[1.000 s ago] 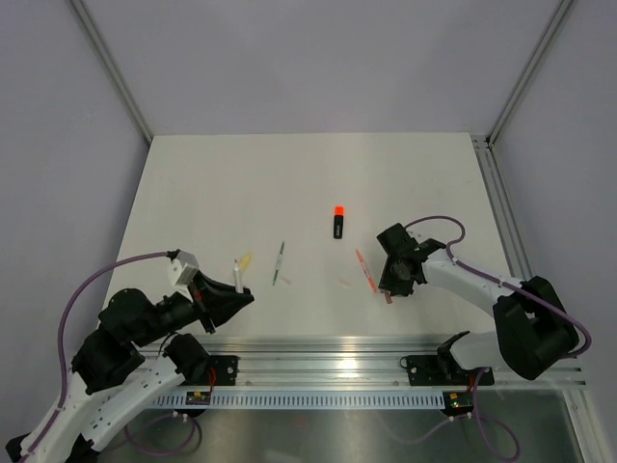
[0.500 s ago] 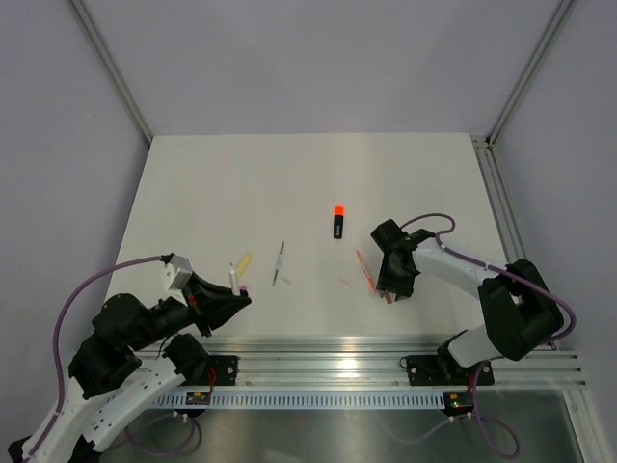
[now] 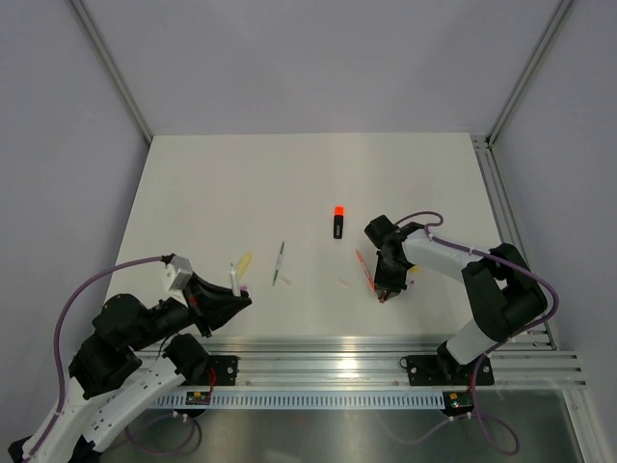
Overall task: Insert the pens into the pen caps
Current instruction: Insert the pen cap onto the pen.
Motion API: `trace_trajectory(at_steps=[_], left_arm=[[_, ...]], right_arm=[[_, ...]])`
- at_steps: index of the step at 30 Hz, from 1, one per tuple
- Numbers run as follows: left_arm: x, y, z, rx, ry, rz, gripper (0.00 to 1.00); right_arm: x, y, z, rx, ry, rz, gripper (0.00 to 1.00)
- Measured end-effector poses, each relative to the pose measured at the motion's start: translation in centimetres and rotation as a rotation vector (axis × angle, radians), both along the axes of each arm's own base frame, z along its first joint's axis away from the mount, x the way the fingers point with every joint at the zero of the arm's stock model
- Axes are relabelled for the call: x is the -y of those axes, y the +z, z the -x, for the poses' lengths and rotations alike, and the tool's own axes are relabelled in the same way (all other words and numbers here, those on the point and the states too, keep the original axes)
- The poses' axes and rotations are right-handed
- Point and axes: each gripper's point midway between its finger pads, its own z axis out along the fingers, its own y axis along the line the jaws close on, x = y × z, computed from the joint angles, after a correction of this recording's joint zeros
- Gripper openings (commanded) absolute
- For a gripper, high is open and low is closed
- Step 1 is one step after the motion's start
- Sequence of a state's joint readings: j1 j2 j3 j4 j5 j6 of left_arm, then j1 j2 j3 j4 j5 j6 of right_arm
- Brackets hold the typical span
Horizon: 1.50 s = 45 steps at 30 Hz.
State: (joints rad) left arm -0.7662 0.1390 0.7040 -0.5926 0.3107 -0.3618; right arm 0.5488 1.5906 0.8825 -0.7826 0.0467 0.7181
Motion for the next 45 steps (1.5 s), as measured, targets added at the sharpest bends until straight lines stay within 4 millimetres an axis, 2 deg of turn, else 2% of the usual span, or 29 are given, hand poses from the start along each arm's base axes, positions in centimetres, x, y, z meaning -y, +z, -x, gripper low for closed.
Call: trace_trajectory(at_steps=[11, 30, 36, 39, 45], left_arm=[[-0.01, 0.11, 0.04, 0.004, -0.001, 0.004, 0.00], [-0.04, 0.06, 0.34, 0.009, -0.013, 0.009, 0.00], [-0.04, 0.13, 0.50, 0.013, -0.020, 0.013, 0.00], [-0.04, 0.14, 0.52, 0.013, -0.020, 0.013, 0.00], [-0.04, 0.14, 0.52, 0.013, -0.020, 0.013, 0.00]], right_arm=[[-0.29, -0.10, 0.07, -0.010, -0.013, -0.011, 0.31], [-0.46, -0.43, -0.25, -0.054, -0.003, 0.016, 0.30], [-0.47, -0.43, -0.28, -0.053, -0.004, 0.016, 0.17], [-0.45, -0.42, -0.29, -0.052, -0.003, 0.017, 0.07], [-0.38, -0.38, -0.30, -0.040, -0.003, 0.014, 0.00]])
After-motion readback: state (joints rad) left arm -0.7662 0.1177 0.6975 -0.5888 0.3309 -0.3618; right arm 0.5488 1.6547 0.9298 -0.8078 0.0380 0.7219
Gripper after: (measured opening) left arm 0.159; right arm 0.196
